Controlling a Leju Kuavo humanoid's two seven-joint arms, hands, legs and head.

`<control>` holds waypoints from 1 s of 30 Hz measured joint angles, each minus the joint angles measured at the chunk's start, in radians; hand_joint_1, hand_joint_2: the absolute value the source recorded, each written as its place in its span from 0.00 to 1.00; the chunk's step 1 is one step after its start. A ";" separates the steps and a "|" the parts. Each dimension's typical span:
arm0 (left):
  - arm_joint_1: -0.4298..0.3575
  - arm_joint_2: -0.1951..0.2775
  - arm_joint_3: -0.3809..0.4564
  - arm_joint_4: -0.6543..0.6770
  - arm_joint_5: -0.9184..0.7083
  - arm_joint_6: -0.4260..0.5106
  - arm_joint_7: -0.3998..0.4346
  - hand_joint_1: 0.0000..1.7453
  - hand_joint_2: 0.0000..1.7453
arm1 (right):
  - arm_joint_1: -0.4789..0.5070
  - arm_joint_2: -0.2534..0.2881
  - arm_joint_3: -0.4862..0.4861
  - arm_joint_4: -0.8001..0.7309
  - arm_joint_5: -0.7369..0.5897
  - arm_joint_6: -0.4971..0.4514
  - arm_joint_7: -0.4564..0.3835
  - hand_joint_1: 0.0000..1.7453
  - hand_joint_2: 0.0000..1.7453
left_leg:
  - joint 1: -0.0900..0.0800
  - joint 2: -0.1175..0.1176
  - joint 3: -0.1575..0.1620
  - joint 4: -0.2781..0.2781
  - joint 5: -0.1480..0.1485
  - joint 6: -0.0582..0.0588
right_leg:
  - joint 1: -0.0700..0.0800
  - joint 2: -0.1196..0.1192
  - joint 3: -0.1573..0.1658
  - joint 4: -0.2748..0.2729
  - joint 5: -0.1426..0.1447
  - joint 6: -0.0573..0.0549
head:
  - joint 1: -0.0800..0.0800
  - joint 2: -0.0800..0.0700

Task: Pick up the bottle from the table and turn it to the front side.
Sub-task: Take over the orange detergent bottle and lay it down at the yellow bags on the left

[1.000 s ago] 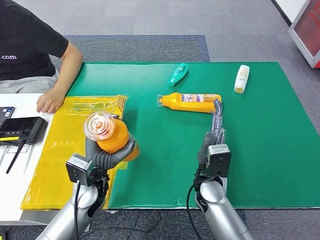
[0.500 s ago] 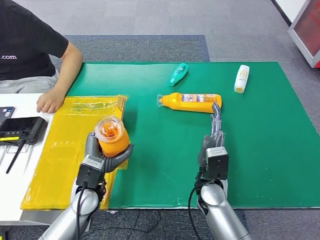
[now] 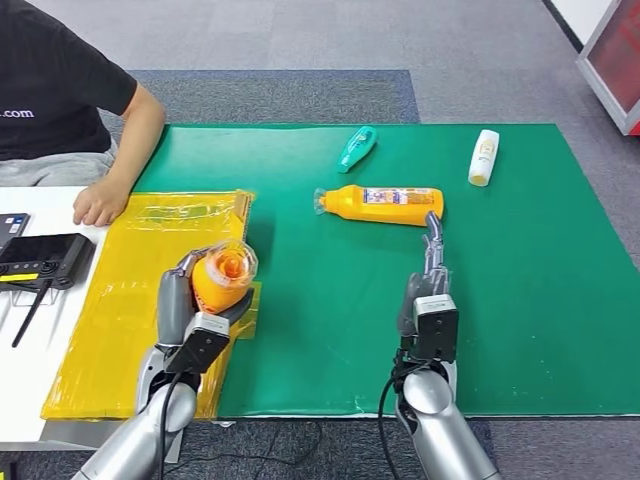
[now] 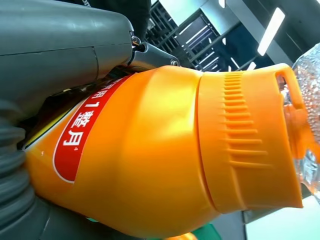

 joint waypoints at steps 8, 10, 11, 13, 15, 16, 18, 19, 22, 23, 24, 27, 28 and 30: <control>-0.001 0.000 0.028 0.041 -0.051 0.013 0.024 1.00 1.00 | 0.002 0.010 -0.014 0.007 0.010 0.010 0.000 0.00 0.00 | 0.000 0.000 0.000 0.000 0.000 0.000 | 0.000 0.000 0.000 0.000 0.000 0.000 | 0.000 0.000; -0.002 -0.001 0.037 0.057 -0.061 0.013 0.030 1.00 1.00 | 0.002 0.011 -0.015 0.008 0.013 0.011 0.001 0.00 0.00 | 0.000 0.000 0.000 0.000 0.000 0.000 | 0.000 0.000 0.000 0.000 0.000 0.000 | 0.000 0.000; -0.002 -0.002 0.040 0.066 -0.070 0.013 0.033 1.00 1.00 | 0.003 0.012 -0.016 0.008 0.014 0.012 0.001 0.00 0.00 | 0.000 0.000 0.000 0.000 0.000 0.000 | 0.000 0.000 -0.001 0.000 0.000 0.000 | 0.000 0.000; -0.003 -0.002 0.044 0.081 -0.095 0.017 0.041 1.00 1.00 | 0.005 0.014 -0.020 0.009 0.015 0.013 0.002 0.00 0.00 | 0.000 0.000 0.000 0.000 0.000 0.000 | 0.000 0.000 -0.001 0.000 0.000 0.000 | 0.000 0.000; -0.003 -0.002 0.047 0.095 -0.124 0.025 0.052 0.99 1.00 | 0.007 0.016 -0.023 0.009 0.016 0.014 0.002 0.00 0.00 | 0.000 0.000 0.000 0.000 0.000 0.000 | 0.000 0.000 -0.001 0.000 0.000 0.000 | 0.000 0.000; -0.003 -0.003 0.048 0.100 -0.136 0.027 0.056 0.98 1.00 | 0.008 0.016 -0.024 0.010 0.016 0.015 0.002 0.00 0.00 | 0.000 0.000 0.000 0.000 0.000 0.000 | 0.000 0.000 -0.001 0.000 0.000 0.000 | 0.000 0.000; -0.003 -0.003 0.052 0.110 -0.161 0.036 0.067 0.95 1.00 | 0.009 0.018 -0.029 0.011 0.017 0.017 0.003 0.00 0.00 | 0.000 0.000 0.000 0.000 0.000 0.000 | 0.000 0.000 -0.001 0.000 0.000 0.000 | 0.000 0.000; -0.003 -0.003 0.055 0.115 -0.178 0.041 0.074 0.94 1.00 | 0.009 0.019 -0.031 0.012 0.017 0.018 0.004 0.00 0.00 | 0.000 0.000 0.000 0.000 0.000 0.000 | 0.000 0.000 -0.001 0.000 0.000 0.000 | 0.000 0.000; -0.003 -0.003 0.065 0.128 -0.226 0.053 0.091 0.95 1.00 | 0.010 0.023 -0.034 0.014 0.019 0.022 0.005 0.00 0.00 | 0.000 0.000 0.000 0.000 0.000 0.000 | 0.000 0.000 -0.001 0.000 0.000 0.000 | 0.000 0.000; -0.004 -0.004 0.067 0.133 -0.239 0.054 0.096 0.94 1.00 | 0.010 0.024 -0.035 0.014 0.020 0.024 0.005 0.00 0.00 | 0.000 0.000 0.000 0.000 0.000 0.000 | 0.000 0.000 -0.001 0.000 0.000 0.000 | 0.000 0.000; -0.005 -0.004 0.069 0.139 -0.252 0.055 0.102 0.94 1.00 | 0.010 0.025 -0.036 0.015 0.021 0.025 0.005 0.00 0.00 | 0.000 0.000 -0.001 0.000 0.000 0.000 | 0.000 0.000 -0.001 0.000 0.000 0.000 | 0.000 0.000; -0.016 -0.006 0.076 0.161 -0.302 0.058 0.126 0.92 1.00 | 0.010 0.031 -0.037 0.017 0.026 0.026 0.007 0.00 0.00 | 0.000 0.000 0.000 0.000 0.000 0.000 | 0.000 0.000 -0.001 0.000 0.000 0.000 | 0.000 0.000; -0.019 -0.007 0.079 0.168 -0.319 0.059 0.132 0.91 1.00 | 0.010 0.032 -0.038 0.018 0.028 0.027 0.008 0.00 0.00 | 0.000 0.000 0.000 0.000 0.000 0.000 | 0.000 0.000 -0.001 0.000 0.000 0.000 | 0.000 0.000; -0.023 -0.008 0.089 0.182 -0.356 0.060 0.141 0.76 1.00 | 0.010 0.034 -0.038 0.018 0.030 0.028 0.010 0.00 0.00 | 0.000 0.000 0.000 0.000 0.000 0.000 | 0.000 0.000 -0.001 0.000 0.000 0.000 | 0.000 0.000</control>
